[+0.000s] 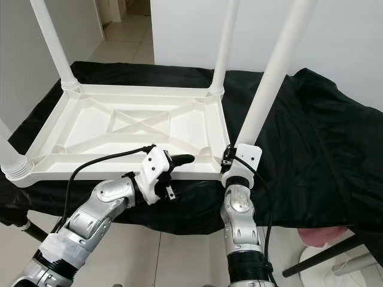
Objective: Building children table
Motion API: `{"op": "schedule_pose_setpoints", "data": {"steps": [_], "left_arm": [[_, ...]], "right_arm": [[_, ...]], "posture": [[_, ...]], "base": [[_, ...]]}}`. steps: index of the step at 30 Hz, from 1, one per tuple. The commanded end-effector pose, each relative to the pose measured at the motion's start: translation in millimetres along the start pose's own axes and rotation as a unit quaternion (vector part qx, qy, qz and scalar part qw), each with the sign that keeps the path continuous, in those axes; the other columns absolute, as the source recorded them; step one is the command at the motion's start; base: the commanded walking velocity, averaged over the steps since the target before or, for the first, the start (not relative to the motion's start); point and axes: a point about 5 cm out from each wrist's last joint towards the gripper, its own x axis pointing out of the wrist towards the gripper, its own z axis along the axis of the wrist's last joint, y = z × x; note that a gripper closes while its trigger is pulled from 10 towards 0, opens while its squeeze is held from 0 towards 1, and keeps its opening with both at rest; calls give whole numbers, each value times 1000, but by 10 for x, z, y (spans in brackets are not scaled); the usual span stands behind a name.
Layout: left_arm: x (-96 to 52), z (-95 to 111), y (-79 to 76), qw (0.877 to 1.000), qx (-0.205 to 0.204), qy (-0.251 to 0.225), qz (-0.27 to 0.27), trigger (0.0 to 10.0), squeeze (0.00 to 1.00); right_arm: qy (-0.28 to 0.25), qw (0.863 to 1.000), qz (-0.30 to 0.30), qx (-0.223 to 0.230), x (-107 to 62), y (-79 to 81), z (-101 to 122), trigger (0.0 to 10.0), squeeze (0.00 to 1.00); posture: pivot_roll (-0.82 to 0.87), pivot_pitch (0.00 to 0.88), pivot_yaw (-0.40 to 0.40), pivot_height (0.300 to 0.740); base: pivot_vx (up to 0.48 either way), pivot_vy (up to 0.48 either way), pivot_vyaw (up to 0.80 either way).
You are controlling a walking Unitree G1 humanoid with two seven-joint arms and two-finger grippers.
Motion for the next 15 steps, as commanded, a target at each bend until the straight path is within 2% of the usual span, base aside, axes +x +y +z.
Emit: {"op": "schedule_pose_setpoints", "data": {"steps": [1, 2, 3, 4, 5, 12, 13, 15], "left_arm": [[-4, -12, -24, 1000, 6, 4, -18, 10000, 0], [-3, -10, -25, 1000, 5, 3, -18, 10000, 0], [-5, -11, -24, 1000, 5, 3, -18, 10000, 0], [-9, -14, -22, 1000, 6, 3, -17, 10000, 0], [-13, -17, -19, 1000, 6, 4, -16, 10000, 0], [6, -18, -35, 1000, 6, 2, -14, 10000, 0], [10, -18, -39, 1000, 6, 1, -14, 10000, 0], [13, -18, -43, 1000, 6, 0, -15, 10000, 0]], "right_arm": [[42, 999, -3, 24, -92, -7, -174, 10000, 0], [41, 999, -1, 25, -95, -3, -166, 10000, 0], [39, 999, 3, 28, -93, -3, -154, 10000, 329], [38, 999, 2, 30, -91, -4, -140, 10000, 992], [30, 999, 14, 34, -85, -15, -110, 10000, 1000], [6, 996, 82, 21, -64, -113, -24, 10000, 1000], [4, 994, 104, 18, -52, -152, -17, 10000, 0], [2, 992, 128, 15, -40, -193, -7, 10000, 0]], "posture": [[-74, 0, -5, 740], [-74, 0, -5, 740], [-73, 0, -6, 740], [-73, 0, -6, 740], [-73, 0, -10, 740], [-74, 0, -14, 740], [-77, 0, -12, 740], [-77, 0, -12, 740]], "base": [[0, 0, 0], [0, 0, 0], [0, 0, 0], [0, 0, 0], [0, 0, 0], [0, 0, 0], [0, 0, 0], [0, 0, 0]]}}
